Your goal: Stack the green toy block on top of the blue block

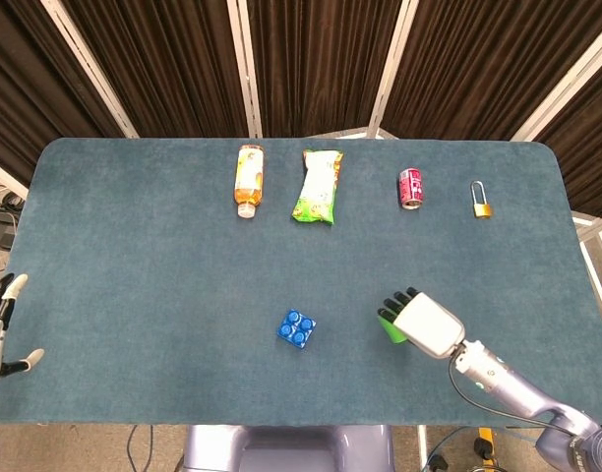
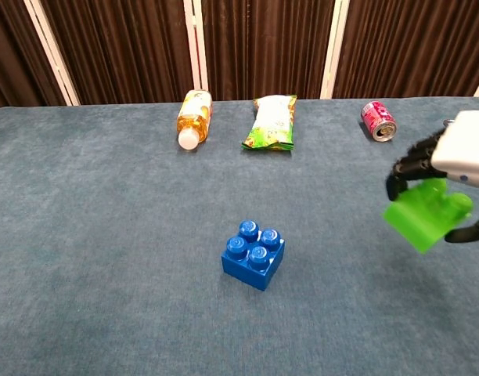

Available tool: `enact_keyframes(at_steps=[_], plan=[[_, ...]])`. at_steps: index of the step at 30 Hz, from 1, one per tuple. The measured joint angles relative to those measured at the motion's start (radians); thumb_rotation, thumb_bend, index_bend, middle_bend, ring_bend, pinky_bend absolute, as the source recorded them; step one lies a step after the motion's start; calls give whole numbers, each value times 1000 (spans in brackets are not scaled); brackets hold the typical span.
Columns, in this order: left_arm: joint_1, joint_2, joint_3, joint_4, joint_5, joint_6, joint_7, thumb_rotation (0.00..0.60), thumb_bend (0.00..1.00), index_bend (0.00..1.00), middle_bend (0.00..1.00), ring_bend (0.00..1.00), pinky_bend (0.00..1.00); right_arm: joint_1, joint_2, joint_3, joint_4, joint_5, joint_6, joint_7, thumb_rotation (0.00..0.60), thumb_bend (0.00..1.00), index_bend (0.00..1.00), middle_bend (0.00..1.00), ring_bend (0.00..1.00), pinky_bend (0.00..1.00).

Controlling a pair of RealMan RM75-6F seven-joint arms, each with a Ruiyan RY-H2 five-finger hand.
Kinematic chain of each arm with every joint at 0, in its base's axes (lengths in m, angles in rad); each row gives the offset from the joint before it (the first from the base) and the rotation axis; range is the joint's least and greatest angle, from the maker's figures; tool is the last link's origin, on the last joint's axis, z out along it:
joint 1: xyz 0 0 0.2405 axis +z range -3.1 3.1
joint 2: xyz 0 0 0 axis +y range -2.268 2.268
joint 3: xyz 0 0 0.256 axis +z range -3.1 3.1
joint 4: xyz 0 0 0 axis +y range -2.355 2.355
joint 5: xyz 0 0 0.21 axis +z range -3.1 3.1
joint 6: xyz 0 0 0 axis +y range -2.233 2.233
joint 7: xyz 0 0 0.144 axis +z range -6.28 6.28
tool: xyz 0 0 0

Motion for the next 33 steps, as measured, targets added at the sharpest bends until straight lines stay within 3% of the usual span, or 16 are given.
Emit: enact_keyframes(at_steps=[5, 13, 21, 27, 33], plan=[[-6, -1, -4, 3, -15, -8, 3, 600, 0, 0, 0, 0, 0, 69, 34, 16, -112, -53, -22, -40, 600, 362, 482, 532, 405, 541], [-15, -7, -14, 11, -51, -23, 14, 600, 0, 0, 0, 0, 0, 204, -26, 72, -207, -58, -224, -149, 600, 378, 482, 532, 405, 541], [-26, -5, -26, 25, -93, -49, 4, 600, 0, 0, 0, 0, 0, 303, -163, 122, -203, 8, -382, -257, 600, 380, 483, 532, 405, 541], [-32, -3, -36, 38, -122, -60, -7, 600, 0, 0, 0, 0, 0, 350, -200, 153, -179, 48, -418, -281, 600, 381, 482, 532, 406, 541], [-38, -9, -40, 44, -139, -66, 3, 600, 0, 0, 0, 0, 0, 382, -209, 150, -147, 63, -428, -255, 600, 395, 482, 532, 406, 546]])
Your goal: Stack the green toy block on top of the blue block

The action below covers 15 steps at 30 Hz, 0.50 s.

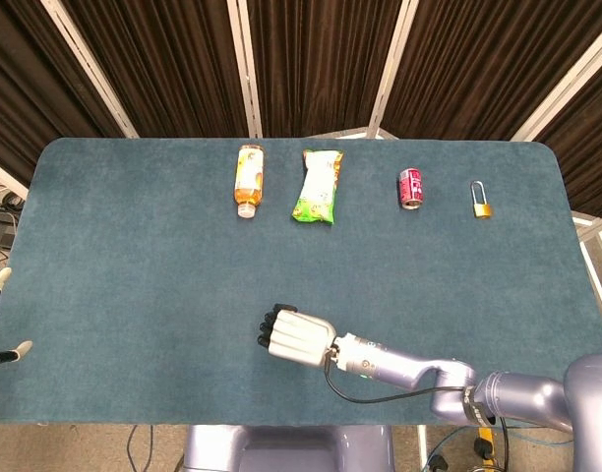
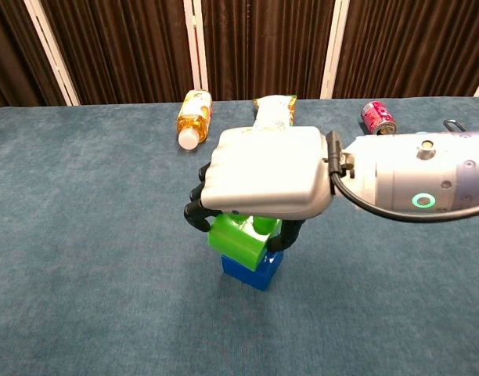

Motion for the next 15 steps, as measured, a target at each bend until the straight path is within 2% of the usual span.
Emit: enact_keyframes(at_steps=[15], plan=[[-12, -16, 2, 5, -19, -8, 31, 600, 0, 0, 0, 0, 0, 42, -31, 4, 29, 84, -32, 0, 600, 418, 482, 532, 405, 561]])
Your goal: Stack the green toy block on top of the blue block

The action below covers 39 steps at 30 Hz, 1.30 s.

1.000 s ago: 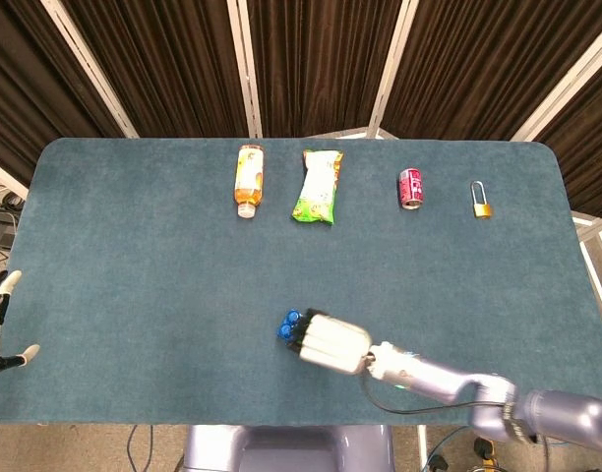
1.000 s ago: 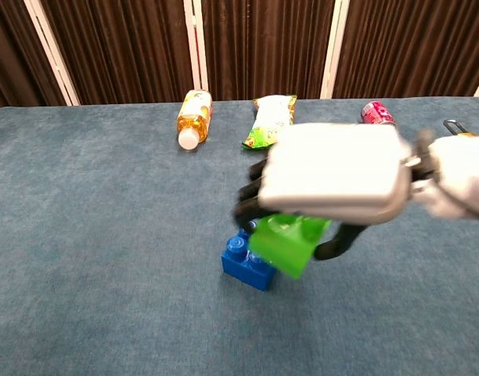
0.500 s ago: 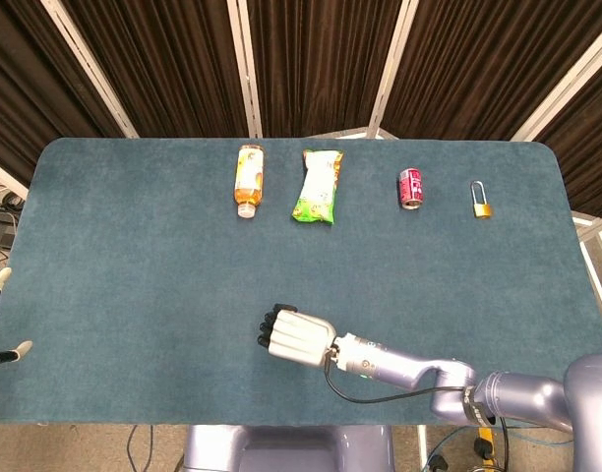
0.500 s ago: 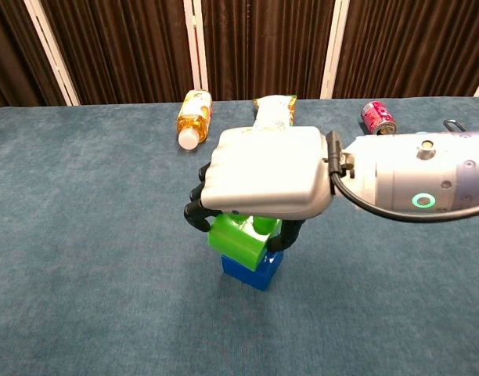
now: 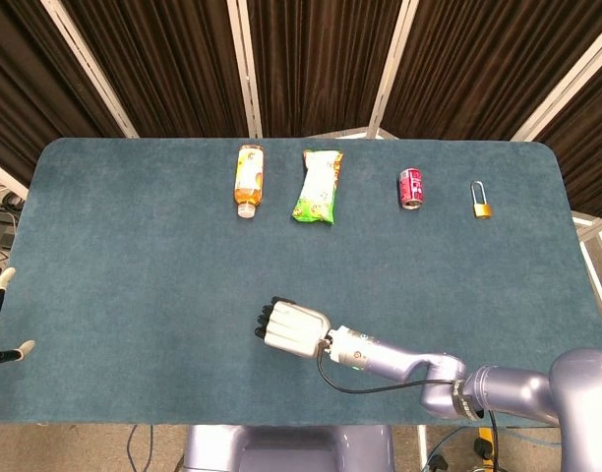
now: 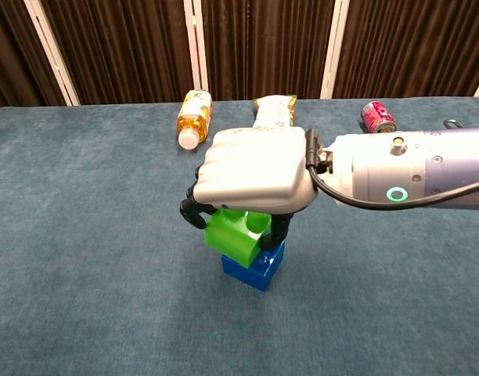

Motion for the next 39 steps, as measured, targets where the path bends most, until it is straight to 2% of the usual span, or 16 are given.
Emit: enact_keyframes(at_steps=[24, 39], plan=[[-10, -13, 5, 1, -10, 0, 28, 600, 0, 0, 0, 0, 0, 22, 21, -55, -6, 30, 1, 9, 600, 426, 483, 538, 405, 578], [-15, -25, 9, 5, -16, -1, 49, 600, 0, 0, 0, 0, 0, 21, 9, -88, 36, 36, 5, 6, 600, 426, 483, 538, 405, 579]])
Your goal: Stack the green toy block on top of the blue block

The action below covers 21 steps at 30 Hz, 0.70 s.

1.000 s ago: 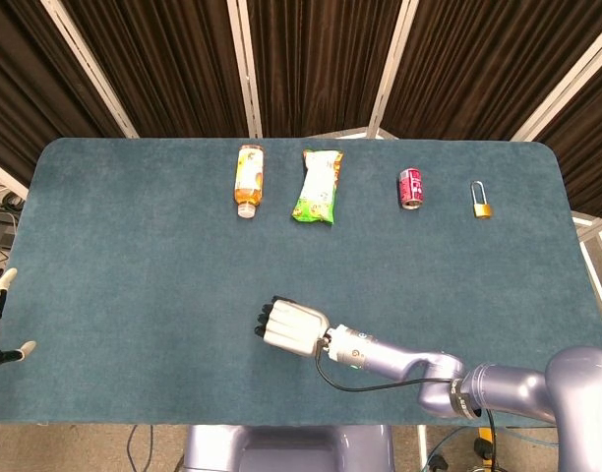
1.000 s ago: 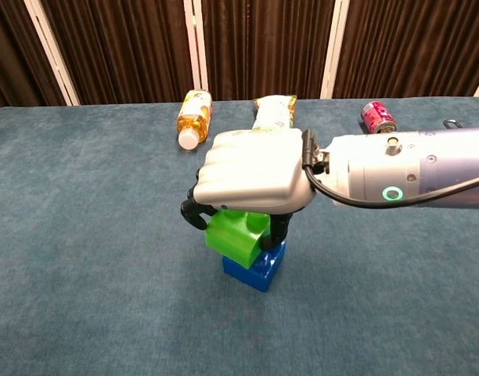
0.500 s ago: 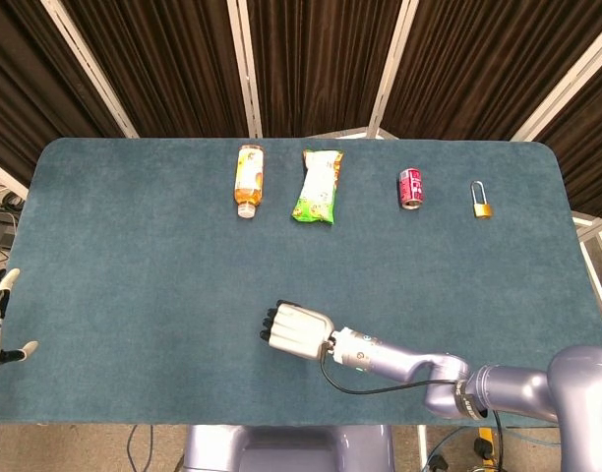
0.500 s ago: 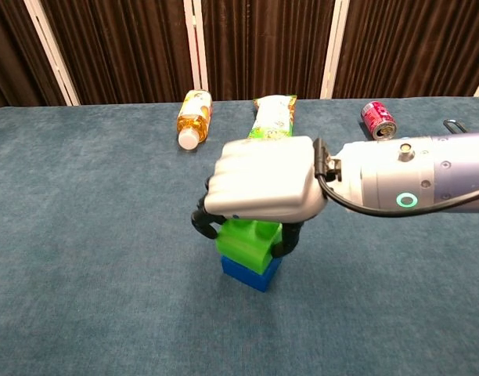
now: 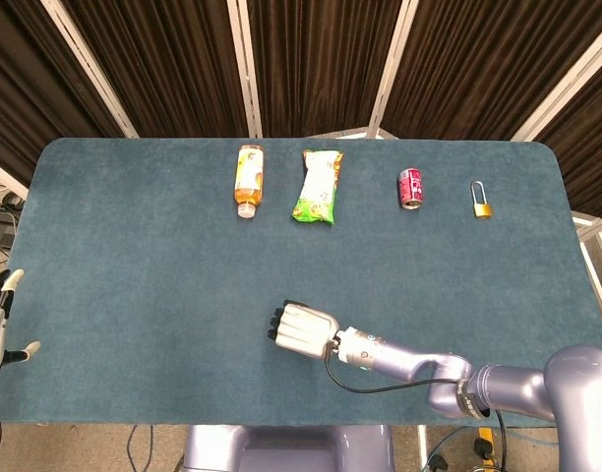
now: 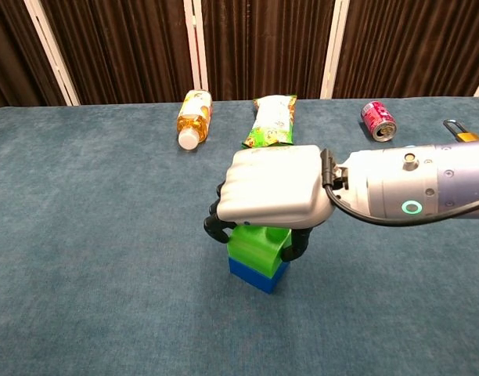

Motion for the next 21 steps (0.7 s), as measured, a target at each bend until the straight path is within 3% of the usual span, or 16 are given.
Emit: enact_keyframes(at_steps=[7, 17, 21], plan=[[-4, -3, 2, 4, -4, -7, 5, 600, 0, 0, 0, 0, 0, -9, -7, -8, 19, 5, 17, -15, 600, 344, 482, 494, 405, 579], [2, 1, 9, -5, 13, 6, -1, 600, 0, 0, 0, 0, 0, -13, -8, -20, 19, 2, 27, -30, 600, 327, 482, 434, 405, 577], [3, 3, 11, -6, 17, 7, -5, 600, 0, 0, 0, 0, 0, -18, -11, -26, 28, 4, 31, -33, 600, 251, 369, 361, 396, 569]])
